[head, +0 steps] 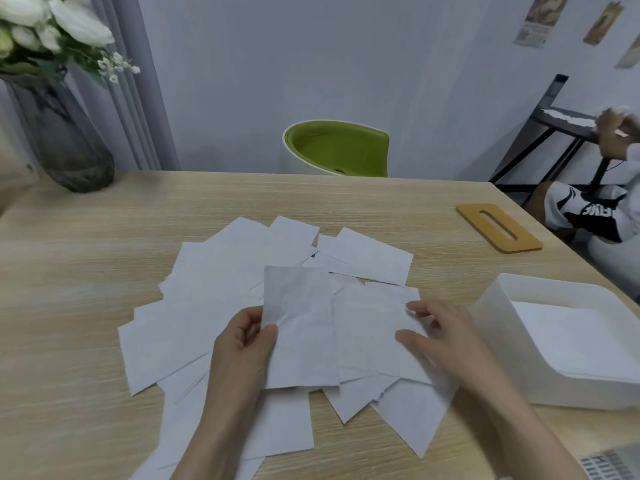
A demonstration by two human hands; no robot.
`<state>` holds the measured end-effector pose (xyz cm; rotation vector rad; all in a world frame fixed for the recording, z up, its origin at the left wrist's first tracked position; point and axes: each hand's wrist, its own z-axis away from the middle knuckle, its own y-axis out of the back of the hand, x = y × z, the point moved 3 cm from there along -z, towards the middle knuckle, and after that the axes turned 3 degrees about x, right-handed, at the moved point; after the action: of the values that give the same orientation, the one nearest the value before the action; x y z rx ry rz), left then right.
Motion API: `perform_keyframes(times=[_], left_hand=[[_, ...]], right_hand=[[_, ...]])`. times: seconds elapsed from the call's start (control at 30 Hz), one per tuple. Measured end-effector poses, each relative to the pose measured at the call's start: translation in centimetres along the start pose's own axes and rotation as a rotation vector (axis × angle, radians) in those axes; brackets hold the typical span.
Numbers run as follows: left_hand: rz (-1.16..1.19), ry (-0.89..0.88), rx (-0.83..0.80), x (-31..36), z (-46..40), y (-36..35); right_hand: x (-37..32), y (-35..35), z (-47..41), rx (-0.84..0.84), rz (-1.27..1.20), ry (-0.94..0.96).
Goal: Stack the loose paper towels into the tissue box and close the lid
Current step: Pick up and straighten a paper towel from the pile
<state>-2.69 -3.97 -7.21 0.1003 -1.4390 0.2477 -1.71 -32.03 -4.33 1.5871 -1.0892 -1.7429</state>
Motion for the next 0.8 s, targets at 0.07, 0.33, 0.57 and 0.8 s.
perform_keyframes(times=[0.07,0.33,0.57,0.8], left_hand=[[0.048,0.026,0.001,0.0,0.0,0.0],[0.065,0.022,-0.006,-0.3,-0.2,0.0],[0.044,0.018,-0.005,-0.4,-0.4,-0.1],[0.046,0.013,-0.005,-0.5,-0.3,-0.1]], right_hand=[[-0.5,-0.2,-0.1,0.009,-0.005,0.015],[-2.1,-1.1,-0.4,-0.026,0.164,0.044],[-1.8,0.0,-1.1,-0.066,0.159,0.056],[-2.0,0.4,-0.2,-0.021,0.115,0.075]])
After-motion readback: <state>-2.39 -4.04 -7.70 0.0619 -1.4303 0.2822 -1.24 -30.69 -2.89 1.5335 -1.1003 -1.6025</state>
